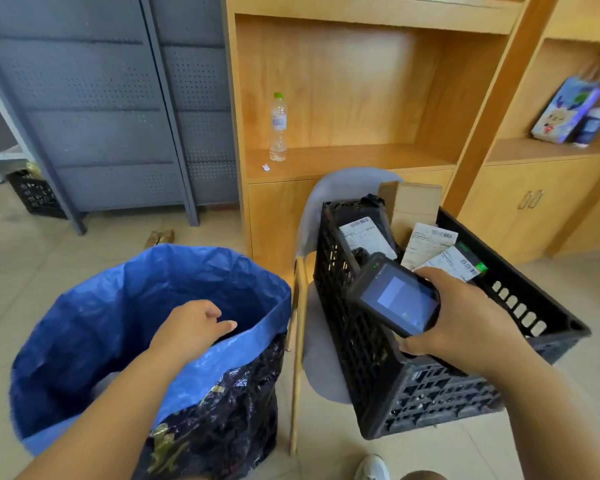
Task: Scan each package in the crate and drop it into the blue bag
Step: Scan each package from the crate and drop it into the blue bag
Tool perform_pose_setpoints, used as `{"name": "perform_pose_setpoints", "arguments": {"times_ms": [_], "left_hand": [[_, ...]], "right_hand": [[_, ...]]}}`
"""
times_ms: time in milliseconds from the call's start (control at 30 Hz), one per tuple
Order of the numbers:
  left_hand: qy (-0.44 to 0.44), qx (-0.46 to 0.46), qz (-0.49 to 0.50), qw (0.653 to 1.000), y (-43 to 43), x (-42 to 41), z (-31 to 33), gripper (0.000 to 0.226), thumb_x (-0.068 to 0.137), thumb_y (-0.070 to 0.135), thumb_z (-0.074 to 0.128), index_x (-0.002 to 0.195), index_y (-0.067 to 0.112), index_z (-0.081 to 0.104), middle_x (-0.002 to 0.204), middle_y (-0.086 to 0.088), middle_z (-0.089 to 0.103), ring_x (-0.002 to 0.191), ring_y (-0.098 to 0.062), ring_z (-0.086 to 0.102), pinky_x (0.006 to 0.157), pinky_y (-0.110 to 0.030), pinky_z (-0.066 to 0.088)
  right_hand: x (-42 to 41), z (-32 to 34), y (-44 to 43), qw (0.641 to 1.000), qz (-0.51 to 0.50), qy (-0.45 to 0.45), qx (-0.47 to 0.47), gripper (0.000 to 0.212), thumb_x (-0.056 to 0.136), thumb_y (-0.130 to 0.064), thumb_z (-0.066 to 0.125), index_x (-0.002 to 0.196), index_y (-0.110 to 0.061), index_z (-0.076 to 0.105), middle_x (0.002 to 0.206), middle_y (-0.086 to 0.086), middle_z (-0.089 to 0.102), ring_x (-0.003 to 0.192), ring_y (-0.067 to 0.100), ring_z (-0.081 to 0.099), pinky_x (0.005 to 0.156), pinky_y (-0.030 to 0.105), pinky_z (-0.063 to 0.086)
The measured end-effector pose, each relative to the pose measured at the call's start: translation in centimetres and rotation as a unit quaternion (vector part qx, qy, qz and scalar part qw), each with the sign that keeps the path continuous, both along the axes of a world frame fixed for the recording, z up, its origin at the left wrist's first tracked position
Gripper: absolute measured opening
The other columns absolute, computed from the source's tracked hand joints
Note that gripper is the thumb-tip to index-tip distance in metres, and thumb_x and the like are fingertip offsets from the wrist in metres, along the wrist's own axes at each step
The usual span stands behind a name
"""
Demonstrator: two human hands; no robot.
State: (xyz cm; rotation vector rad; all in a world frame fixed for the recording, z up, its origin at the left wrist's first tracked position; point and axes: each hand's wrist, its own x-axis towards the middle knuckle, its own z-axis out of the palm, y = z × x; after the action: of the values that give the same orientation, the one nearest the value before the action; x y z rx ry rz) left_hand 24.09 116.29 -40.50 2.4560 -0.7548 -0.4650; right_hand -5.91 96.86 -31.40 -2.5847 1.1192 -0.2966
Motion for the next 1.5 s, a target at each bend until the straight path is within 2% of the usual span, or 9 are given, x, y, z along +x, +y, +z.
{"name": "perform_pose_setpoints", "arguments": {"times_ms": [100,200,300,433,633,833,967,1267,1500], "left_hand": [[-0.017,0.011,-0.064,0.998,-3.6,-1.8,1.8,0.026,0.082,0.045,0.069,0.095,0.023,0.062,0.092,0.005,0.065,0.084,-0.016,0.061,0.079,-0.034,0.05],[-0.039,0.016,-0.143,0.989,-8.1,-3.5,3.6,0.022,0.084,0.043,0.067,0.08,0.023,0.058,0.077,0.004,0.058,0.074,-0.014,0.055,0.068,-0.031,0.043],[-0.041,-0.01,-0.189,0.981,-13.1,-4.7,4.9,0.025,0.084,0.043,0.067,0.092,0.02,0.066,0.093,0.005,0.064,0.091,-0.015,0.06,0.073,-0.028,0.046],[-0.055,-0.083,-0.206,0.974,-19.9,-5.1,4.9,0.026,0.085,0.039,0.067,0.104,0.021,0.064,0.097,0.008,0.063,0.092,-0.011,0.06,0.068,-0.022,0.043],[-0.106,-0.137,-0.189,0.967,-29.7,-3.4,3.7,0.074,0.086,0.023,0.07,0.147,0.011,0.031,0.147,-0.011,0.036,0.133,-0.027,0.038,0.107,-0.039,0.036],[-0.262,-0.056,-0.291,0.918,-36.1,-1.4,3.6,0.096,0.085,0.035,0.068,0.152,0.035,-0.001,0.16,-0.001,0.007,0.144,-0.028,0.009,0.113,-0.042,0.021],[-0.272,0.057,-0.368,0.887,-38.8,-1.3,3.6,0.07,0.09,0.026,0.056,0.151,0.036,0.022,0.154,0.002,0.024,0.137,-0.027,0.025,0.103,-0.042,0.038],[-0.303,0.103,-0.397,0.86,-38.3,-2.6,6.7,0.037,0.083,0.017,0.056,0.119,0.02,0.051,0.107,-0.006,0.045,0.088,-0.024,0.048,0.066,-0.032,0.04],[-0.193,-0.045,-0.274,0.941,-33.0,-2.2,10.9,0.022,0.077,0.017,0.07,0.092,0.01,0.055,0.094,-0.009,0.055,0.078,-0.022,0.052,0.062,-0.032,0.04]], "right_hand": [[-1.5,0.5,-1.4,1.0,-0.019,0.001,-0.011,0.081,0.045,-0.057,0.075,0.115,-0.034,0.041,0.09,-0.016,0.05,0.075,0.009,0.053,0.055,0.03,0.046],[-3.1,1.1,-3.3,0.998,-0.052,0.017,-0.036,0.084,0.046,-0.051,0.078,0.118,-0.033,0.039,0.092,-0.012,0.05,0.078,0.013,0.053,0.056,0.031,0.047],[-4.4,1.7,-5.8,0.997,-0.073,0.008,-0.03,0.09,0.044,-0.047,0.078,0.124,-0.032,0.038,0.093,-0.011,0.048,0.08,0.015,0.052,0.064,0.036,0.051],[-5.1,2.2,-9.5,0.994,-0.098,0.017,-0.043,0.091,0.045,-0.048,0.078,0.124,-0.033,0.037,0.093,-0.01,0.048,0.082,0.016,0.052,0.068,0.039,0.053],[-4.9,1.5,-14.9,0.988,-0.133,0.027,-0.07,0.088,0.051,-0.048,0.073,0.128,-0.034,0.034,0.092,-0.012,0.049,0.08,0.014,0.053,0.065,0.034,0.05],[-4.1,-0.2,-18.6,0.988,-0.137,0.033,-0.058,0.087,0.053,-0.049,0.07,0.129,-0.036,0.032,0.091,-0.013,0.049,0.078,0.01,0.051,0.066,0.03,0.048],[-3.6,-1.2,-19.5,0.988,-0.135,0.051,-0.053,0.091,0.055,-0.051,0.072,0.134,-0.035,0.029,0.092,-0.013,0.05,0.08,0.009,0.051,0.068,0.029,0.049],[-4.2,-1.7,-18.2,0.989,-0.129,0.051,-0.053,0.093,0.056,-0.053,0.074,0.133,-0.035,0.025,0.094,-0.016,0.044,0.083,0.007,0.048,0.073,0.027,0.048],[-5.1,-0.1,-14.9,0.986,-0.144,0.034,-0.072,0.09,0.055,-0.051,0.075,0.131,-0.033,0.029,0.093,-0.014,0.045,0.081,0.008,0.047,0.061,0.024,0.04]]}}
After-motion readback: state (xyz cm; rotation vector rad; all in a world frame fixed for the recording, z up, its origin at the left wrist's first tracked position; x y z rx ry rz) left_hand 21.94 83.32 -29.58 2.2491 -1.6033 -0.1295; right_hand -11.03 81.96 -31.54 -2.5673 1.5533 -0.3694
